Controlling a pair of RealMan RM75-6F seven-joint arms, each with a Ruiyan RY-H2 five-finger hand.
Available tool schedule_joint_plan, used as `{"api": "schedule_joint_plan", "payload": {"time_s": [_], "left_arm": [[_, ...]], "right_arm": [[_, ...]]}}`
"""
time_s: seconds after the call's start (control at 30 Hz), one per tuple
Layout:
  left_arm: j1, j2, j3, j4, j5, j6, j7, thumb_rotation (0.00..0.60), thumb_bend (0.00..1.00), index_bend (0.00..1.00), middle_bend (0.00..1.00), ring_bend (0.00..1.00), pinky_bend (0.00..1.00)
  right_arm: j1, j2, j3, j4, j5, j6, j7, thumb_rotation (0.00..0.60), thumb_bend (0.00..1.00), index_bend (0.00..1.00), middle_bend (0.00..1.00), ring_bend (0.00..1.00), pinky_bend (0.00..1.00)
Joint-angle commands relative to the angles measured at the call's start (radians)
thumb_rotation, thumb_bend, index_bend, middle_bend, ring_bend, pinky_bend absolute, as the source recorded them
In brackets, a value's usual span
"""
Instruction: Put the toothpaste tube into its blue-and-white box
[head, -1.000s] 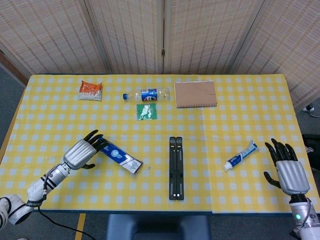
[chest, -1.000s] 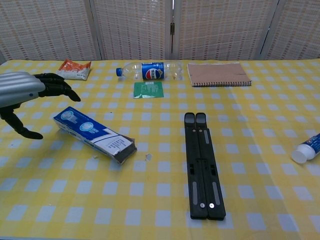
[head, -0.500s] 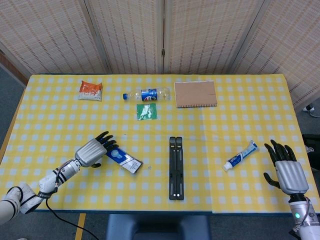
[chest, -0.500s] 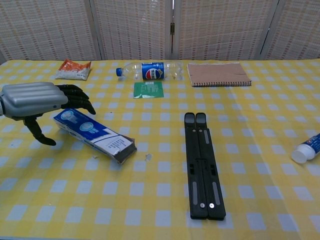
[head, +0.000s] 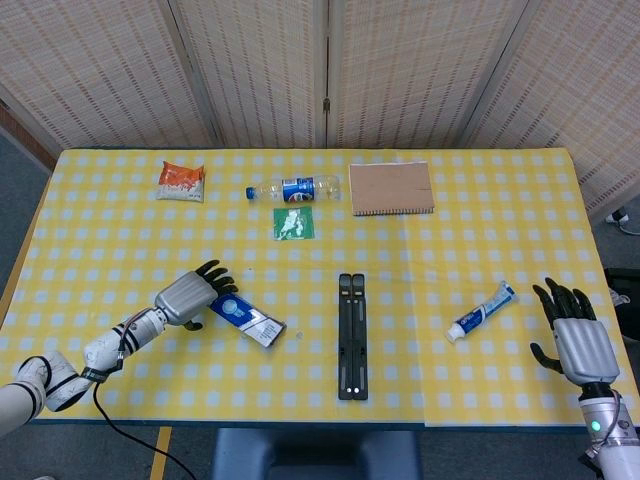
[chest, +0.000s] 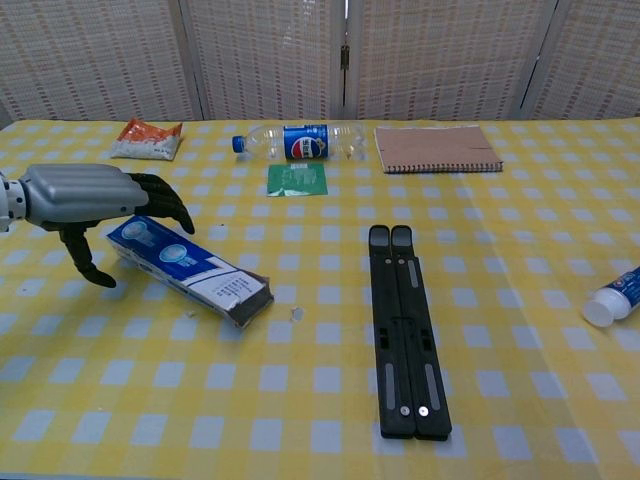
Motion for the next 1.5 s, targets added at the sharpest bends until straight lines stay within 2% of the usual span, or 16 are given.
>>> {"api": "schedule_joint_plan", "payload": {"time_s": [0.03,0.33,0.57,0.83,0.97,1.13,1.37,1.5], "left_arm": [[-0.01,-0.007,0.003,0.014,-0.004,-0.005,-0.005,0.6,0.19,0.22,0.19,0.11,0.0],[-0.045,-0.035,0.016,0.071,-0.022,-0.046,-0.029,0.6,0.19,0.26,0.26,0.17,0.0],[-0.063,-0.035,0.024,0.071,-0.04,-0.078,-0.029,0.6,0.19,0.32,0.32,0.24,0.0],[-0.048,-0.064,0.012,0.096,-0.064,-0.037,0.019,0.6,0.19,0.44,0.53,0.4,0.0],[-0.045,-0.052,0.01,0.084,-0.079,-0.04,0.033,0.6,0.19,0.46,0.58,0.44,0.0],[-0.023,-0.015,0.013,0.034,-0.091,-0.006,0.032,0.6,0.19,0.46,0.6,0.45,0.0],[0.038,0.093,0.035,-0.126,-0.106,0.065,0.014,0.6,0.19,0.46,0.6,0.44,0.0],[0.073,0.164,0.042,-0.225,-0.122,0.1,0.003,0.6,0.19,0.46,0.6,0.44,0.0]], "right_arm": [[0.003,-0.001,0.001,0.002,0.008,-0.009,-0.003,0.6,0.34,0.0,0.0,0.0,0.0],[0.0,0.004,0.004,-0.001,0.018,-0.002,0.005,0.6,0.34,0.0,0.0,0.0,0.0],[-0.014,0.014,0.007,-0.005,0.014,0.028,0.019,0.6,0.34,0.0,0.0,0.0,0.0],[-0.022,0.02,0.001,-0.009,0.002,0.038,0.03,0.6,0.34,0.0,0.0,0.0,0.0],[-0.03,0.024,0.002,-0.013,-0.004,0.058,0.036,0.6,0.34,0.0,0.0,0.0,0.0],[-0.034,0.026,0.0,-0.016,-0.013,0.064,0.041,0.6,0.34,0.0,0.0,0.0,0.0],[-0.043,0.035,-0.005,-0.027,-0.04,0.085,0.063,0.6,0.34,0.0,0.0,0.0,0.0],[-0.021,0.043,-0.013,-0.005,-0.061,0.037,0.125,0.6,0.34,0.0,0.0,0.0,0.0]]}}
